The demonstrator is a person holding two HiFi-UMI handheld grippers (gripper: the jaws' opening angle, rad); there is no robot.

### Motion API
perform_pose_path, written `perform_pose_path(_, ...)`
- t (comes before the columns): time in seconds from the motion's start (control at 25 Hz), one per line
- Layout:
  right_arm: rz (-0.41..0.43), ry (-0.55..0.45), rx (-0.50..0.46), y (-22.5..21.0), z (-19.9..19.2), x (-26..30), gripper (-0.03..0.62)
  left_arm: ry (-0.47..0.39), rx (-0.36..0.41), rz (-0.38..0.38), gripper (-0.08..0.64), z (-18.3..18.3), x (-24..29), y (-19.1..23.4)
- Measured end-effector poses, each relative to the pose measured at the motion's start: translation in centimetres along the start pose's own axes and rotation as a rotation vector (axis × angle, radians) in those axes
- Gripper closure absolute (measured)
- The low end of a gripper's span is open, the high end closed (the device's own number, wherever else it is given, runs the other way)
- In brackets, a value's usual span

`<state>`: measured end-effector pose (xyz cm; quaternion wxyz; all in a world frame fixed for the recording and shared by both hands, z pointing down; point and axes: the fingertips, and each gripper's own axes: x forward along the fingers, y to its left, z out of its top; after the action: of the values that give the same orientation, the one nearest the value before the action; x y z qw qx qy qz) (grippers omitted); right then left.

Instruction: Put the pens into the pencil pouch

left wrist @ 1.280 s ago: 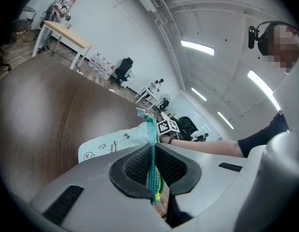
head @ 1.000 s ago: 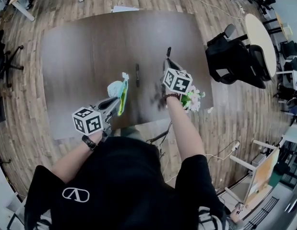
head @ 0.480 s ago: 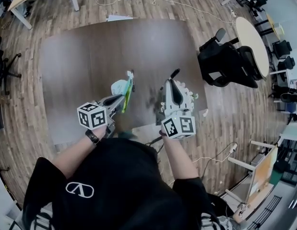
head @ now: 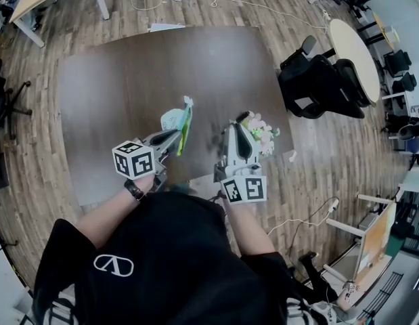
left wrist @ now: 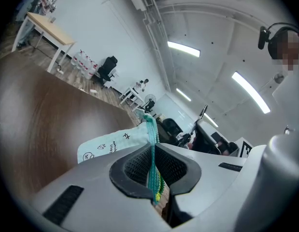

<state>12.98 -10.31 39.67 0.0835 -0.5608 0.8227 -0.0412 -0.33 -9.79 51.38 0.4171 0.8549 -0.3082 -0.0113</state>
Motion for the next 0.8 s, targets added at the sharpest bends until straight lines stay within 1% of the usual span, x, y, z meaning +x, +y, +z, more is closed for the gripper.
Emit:
perform_pose_path(0.08, 0.036, -0.018, 0.005, 1.3, 0.5, 0.4, 0.549, 0.001, 0.005, -0.005, 0.537, 0.1, 0.2, -0.2)
perform_pose_path(0.24, 0.136, -0.052, 0.024, 5.2, 1.2, 1.6, 0.549, -0.001, 0.007, -0.012, 0.537, 0.4, 0.5, -0.6)
perform_pose_path(0.4, 0.211, -0.06, 0.039, 7.9, 0.8, 2.4, 0.549, -0.004, 0.006, -0.025, 0.537, 0.7, 0.9, -1.2)
perform_pose_path(0.56, 0.226, -0.058, 0.053, 8.2, 0.1, 2.9, 0.549, -0.013, -0.005, -0.047, 0.537, 1.3, 1.1, -2.2)
perform_pose_path(0.8, 0.208, -0.049, 0.077, 7.5, -0.6, 3.1, 0.549, -0.028, -0.016, -0.101, 0.537, 2.5, 0.8, -4.3)
